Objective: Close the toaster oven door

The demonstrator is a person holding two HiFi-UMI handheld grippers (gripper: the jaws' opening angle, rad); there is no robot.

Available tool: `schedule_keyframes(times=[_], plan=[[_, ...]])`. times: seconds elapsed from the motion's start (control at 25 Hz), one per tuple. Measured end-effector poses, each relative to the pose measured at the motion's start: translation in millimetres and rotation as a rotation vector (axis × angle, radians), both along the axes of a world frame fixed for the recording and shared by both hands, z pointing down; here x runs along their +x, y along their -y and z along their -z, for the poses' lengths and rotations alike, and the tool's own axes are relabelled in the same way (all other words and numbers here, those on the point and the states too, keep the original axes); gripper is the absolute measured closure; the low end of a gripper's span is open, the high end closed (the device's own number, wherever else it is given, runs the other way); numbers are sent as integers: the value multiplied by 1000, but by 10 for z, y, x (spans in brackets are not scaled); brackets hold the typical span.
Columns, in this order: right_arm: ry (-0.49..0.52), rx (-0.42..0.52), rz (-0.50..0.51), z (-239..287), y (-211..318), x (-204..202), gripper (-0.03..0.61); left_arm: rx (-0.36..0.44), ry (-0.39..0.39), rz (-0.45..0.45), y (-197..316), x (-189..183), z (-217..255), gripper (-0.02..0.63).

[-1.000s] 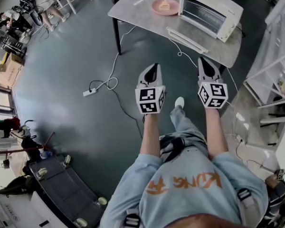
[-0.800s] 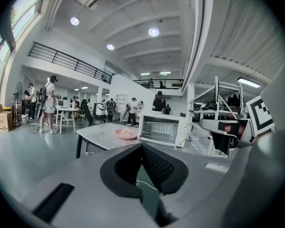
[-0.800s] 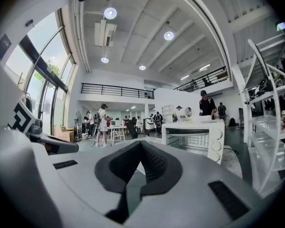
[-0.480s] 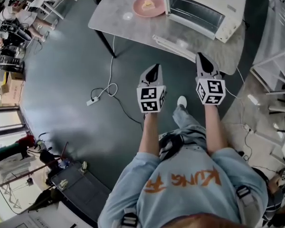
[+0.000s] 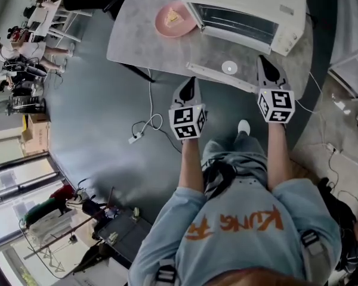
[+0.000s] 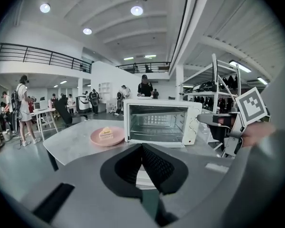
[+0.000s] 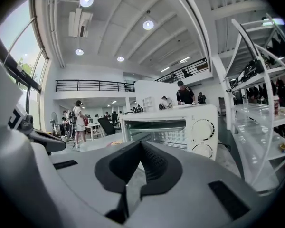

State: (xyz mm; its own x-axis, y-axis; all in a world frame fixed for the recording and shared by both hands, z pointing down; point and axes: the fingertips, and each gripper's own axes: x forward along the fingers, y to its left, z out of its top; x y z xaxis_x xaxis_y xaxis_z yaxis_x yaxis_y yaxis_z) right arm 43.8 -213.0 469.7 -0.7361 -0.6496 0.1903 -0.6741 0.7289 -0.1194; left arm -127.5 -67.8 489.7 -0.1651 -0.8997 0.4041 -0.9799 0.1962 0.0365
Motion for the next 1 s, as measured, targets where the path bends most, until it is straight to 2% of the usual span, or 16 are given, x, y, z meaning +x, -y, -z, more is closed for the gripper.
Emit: schedule_keyframes(times=[0.36,0.64,0.84,1.0], plan=[[-48,-37,69,-347,-19,-354,581,-96,-41,-64,236,-143,-490,612],[-123,-105,58,-824,-165,-464,581,-206,-53,-78,161,-430,-1073,612],[-213,-138,31,-1126,-333,-502,581,-252,-78,-162,208,-384,-1404,612],[-248,-169,14,-1290,-489,-581,580,-295,-96,-215,227,-397,-1615,612]])
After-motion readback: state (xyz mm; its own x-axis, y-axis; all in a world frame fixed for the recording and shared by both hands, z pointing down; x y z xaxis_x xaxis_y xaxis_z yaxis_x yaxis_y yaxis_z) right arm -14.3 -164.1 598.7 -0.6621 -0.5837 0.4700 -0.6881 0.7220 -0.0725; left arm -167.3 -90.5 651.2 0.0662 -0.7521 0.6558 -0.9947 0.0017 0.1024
